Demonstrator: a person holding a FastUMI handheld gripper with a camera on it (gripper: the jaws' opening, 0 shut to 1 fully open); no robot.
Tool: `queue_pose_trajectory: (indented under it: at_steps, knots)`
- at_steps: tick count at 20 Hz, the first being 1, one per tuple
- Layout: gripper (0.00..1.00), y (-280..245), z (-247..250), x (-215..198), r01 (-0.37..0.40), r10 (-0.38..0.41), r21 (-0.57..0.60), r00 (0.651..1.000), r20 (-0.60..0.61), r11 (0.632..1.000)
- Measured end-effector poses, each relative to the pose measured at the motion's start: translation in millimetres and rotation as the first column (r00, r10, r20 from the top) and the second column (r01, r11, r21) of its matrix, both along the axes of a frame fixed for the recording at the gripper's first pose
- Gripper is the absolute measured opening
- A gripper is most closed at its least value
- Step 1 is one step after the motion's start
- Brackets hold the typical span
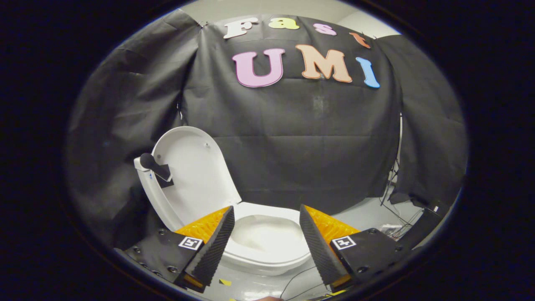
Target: Open the toilet lid.
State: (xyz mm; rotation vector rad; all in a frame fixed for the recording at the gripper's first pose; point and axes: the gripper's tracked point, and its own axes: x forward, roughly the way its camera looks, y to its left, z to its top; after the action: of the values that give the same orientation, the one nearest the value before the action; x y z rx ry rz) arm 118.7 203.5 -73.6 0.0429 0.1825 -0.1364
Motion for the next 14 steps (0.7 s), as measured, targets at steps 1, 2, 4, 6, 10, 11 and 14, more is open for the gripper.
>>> queue_pose_trajectory:
  at_steps: [1,2,4,6,10,11,14]
  knots:
    - [0.96,-0.8,-1.6,-0.2,0.003,-0.003,0.003,1.0,-0.006,1.0]
    - [0.96,-2.2,-3.6,-1.0,0.01,-0.01,0.0,1.0,-0.012,1.0]
    - [0.96,-3.9,-3.3,-1.8,0.017,-0.018,-0.006,1.0,-0.015,1.0]
    - [0.96,-2.7,-3.5,-1.4,0.017,-0.017,-0.001,1.0,-0.011,1.0]
    - [0.96,-3.0,-8.5,-1.8,0.016,-0.016,0.009,1.0,-0.025,1.0]
    - [0.96,-2.8,-9.3,-2.4,0.016,-0.016,0.012,1.0,-0.027,1.0]
    - [0.96,-4.2,-10.9,-2.3,0.02,-0.02,0.014,0.999,-0.033,1.0]
